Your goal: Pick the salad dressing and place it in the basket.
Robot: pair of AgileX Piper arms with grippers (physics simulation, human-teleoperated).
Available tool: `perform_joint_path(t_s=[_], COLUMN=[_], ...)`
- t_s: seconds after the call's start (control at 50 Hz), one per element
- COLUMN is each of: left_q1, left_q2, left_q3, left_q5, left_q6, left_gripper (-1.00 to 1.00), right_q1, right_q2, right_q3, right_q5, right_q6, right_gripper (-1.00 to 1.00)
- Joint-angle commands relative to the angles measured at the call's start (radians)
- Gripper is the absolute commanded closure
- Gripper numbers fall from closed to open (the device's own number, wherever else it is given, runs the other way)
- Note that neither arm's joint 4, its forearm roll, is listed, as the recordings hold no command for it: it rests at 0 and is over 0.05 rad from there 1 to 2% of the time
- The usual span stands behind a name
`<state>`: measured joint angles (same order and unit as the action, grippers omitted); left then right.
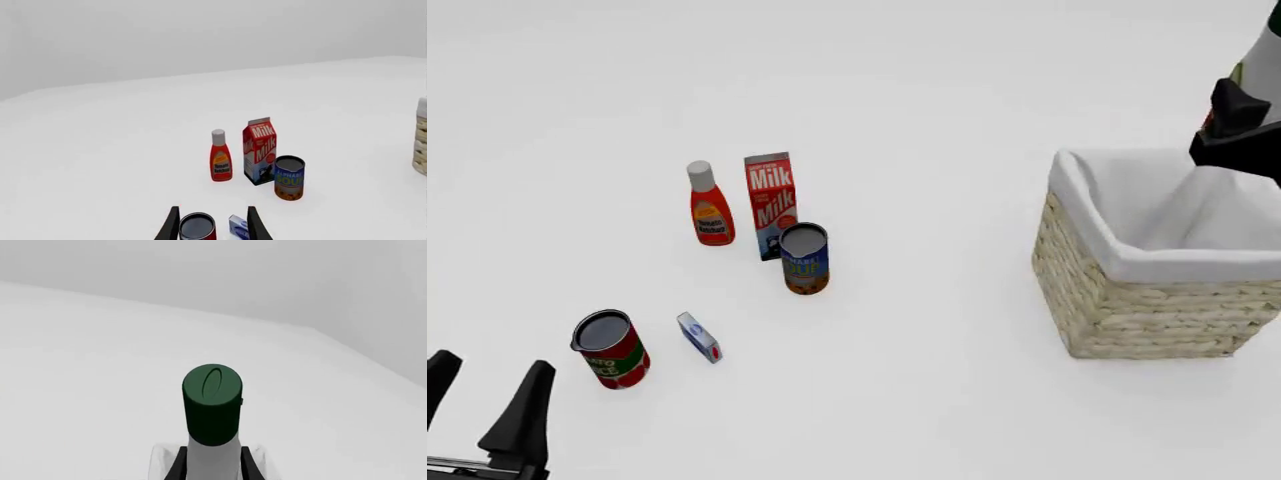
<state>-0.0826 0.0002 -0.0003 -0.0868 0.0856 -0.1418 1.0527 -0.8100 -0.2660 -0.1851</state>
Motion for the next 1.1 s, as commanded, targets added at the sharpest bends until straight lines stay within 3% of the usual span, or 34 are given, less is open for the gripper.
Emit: perform_joint_path(t_s=[0.02, 0.6, 1.1], left_q1=[-0.011, -0.013, -0.013], left_q2=[0.000, 0.000, 0.000], left_q3=[0.000, 0.000, 0.000], left_q5=[-0.001, 0.010, 0.021], left_q6=[0.009, 0.000, -0.006], left_gripper=[-1.00, -1.00, -1.00], right_q1=[-0.043, -0.065, -0.065], right_q2=[0.050, 0.133, 0.231], right_q3=[-0.033, -0.066, -0.065], right_q5=[-0.002, 0.060, 0.018], right_q6=[0.012, 0.029, 0.024], right_gripper=[1.00, 1.00, 1.00])
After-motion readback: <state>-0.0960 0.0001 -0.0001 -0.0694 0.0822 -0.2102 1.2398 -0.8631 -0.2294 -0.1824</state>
